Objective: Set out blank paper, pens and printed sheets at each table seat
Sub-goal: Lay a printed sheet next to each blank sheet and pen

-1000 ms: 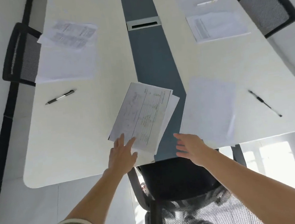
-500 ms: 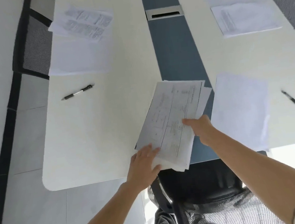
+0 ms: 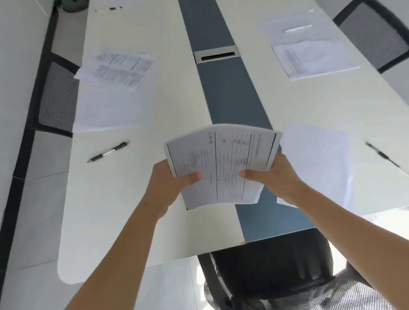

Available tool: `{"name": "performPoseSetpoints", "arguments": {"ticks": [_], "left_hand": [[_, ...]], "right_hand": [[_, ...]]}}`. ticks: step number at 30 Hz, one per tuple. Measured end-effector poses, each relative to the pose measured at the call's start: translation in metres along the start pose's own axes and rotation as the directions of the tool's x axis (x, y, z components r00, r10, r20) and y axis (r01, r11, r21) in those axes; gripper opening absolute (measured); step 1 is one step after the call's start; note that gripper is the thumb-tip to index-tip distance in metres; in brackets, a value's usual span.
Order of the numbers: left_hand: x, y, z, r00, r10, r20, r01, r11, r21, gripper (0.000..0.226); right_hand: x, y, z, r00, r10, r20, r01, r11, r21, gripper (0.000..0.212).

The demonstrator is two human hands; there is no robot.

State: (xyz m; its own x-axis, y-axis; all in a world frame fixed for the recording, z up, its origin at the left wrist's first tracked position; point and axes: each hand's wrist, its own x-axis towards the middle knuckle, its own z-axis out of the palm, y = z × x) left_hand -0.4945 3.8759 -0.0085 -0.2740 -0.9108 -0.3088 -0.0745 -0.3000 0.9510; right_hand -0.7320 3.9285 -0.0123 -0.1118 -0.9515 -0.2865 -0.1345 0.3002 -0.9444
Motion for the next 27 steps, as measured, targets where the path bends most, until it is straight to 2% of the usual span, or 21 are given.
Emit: {"name": "performPoseSetpoints", "arguments": {"ticks": [2, 5, 11, 13, 15, 16, 17, 19, 22, 24, 25, 27], "left_hand": [[-0.002, -0.014, 0.007, 0.999, -0.046, -0.023, 0.047, 0.998, 0.034, 0.034], [-0.004, -0.026, 0.015, 0.987, -0.084, -0.136, 0.091, 0.995, 0.049, 0.028], [-0.009, -0.031, 0.019, 0.98, -0.035, -0.197, 0.043, 0.998, 0.039, 0.032], [-0.009, -0.042, 0.014, 0.945, -0.029, -0.326, 0.083, 0.985, 0.153, 0.042], [-0.017, -0.054, 0.009, 0.875, 0.028, -0.484, 0.134, 0.945, 0.297, 0.046], [-0.021, -0.06, 0.009, 0.855, 0.07, -0.514, 0.146, 0.918, 0.368, 0.045], [-0.026, -0.068, 0.011, 0.86, 0.103, -0.499, 0.151, 0.884, 0.442, 0.044], [-0.033, -0.086, 0.02, 0.918, 0.115, -0.379, 0.151, 0.783, 0.604, 0.043], [-0.037, -0.11, 0.038, 0.987, 0.032, -0.159, 0.111, 0.58, 0.807, 0.045], [-0.035, -0.124, 0.048, 0.998, -0.031, -0.059, 0.066, 0.459, 0.886, 0.049], [-0.033, -0.129, 0.053, 0.998, -0.054, -0.02, 0.04, 0.405, 0.913, 0.05], [-0.028, -0.14, 0.062, 0.996, -0.079, 0.045, -0.017, 0.32, 0.947, 0.052]], "right_hand": [[0.001, 0.012, 0.003, 0.999, 0.044, 0.0, -0.044, 0.999, -0.008, 0.041], [0.001, 0.023, 0.006, 0.998, 0.067, 0.003, -0.067, 0.998, -0.006, 0.037], [0.015, 0.028, -0.002, 0.994, 0.082, -0.071, -0.078, 0.995, 0.055, 0.031], [0.027, 0.035, -0.006, 0.984, 0.167, -0.067, -0.167, 0.986, -0.004, 0.024], [0.043, 0.044, -0.009, 0.957, 0.283, -0.068, -0.288, 0.954, -0.087, 0.035], [0.051, 0.049, -0.009, 0.941, 0.331, -0.064, -0.337, 0.935, -0.115, 0.04], [0.057, 0.054, -0.008, 0.926, 0.371, -0.068, -0.377, 0.916, -0.137, 0.042], [0.069, 0.067, -0.005, 0.904, 0.416, -0.098, -0.427, 0.887, -0.174, 0.045], [0.082, 0.084, -0.008, 0.894, 0.432, -0.118, -0.448, 0.85, -0.277, 0.042], [0.083, 0.09, -0.017, 0.919, 0.371, -0.135, -0.392, 0.809, -0.437, 0.026], [0.08, 0.092, -0.025, 0.929, 0.315, -0.192, -0.368, 0.766, -0.527, 0.019], [0.068, 0.1, -0.047, 0.919, 0.136, -0.371, -0.36, 0.677, -0.642, 0.026]]}}
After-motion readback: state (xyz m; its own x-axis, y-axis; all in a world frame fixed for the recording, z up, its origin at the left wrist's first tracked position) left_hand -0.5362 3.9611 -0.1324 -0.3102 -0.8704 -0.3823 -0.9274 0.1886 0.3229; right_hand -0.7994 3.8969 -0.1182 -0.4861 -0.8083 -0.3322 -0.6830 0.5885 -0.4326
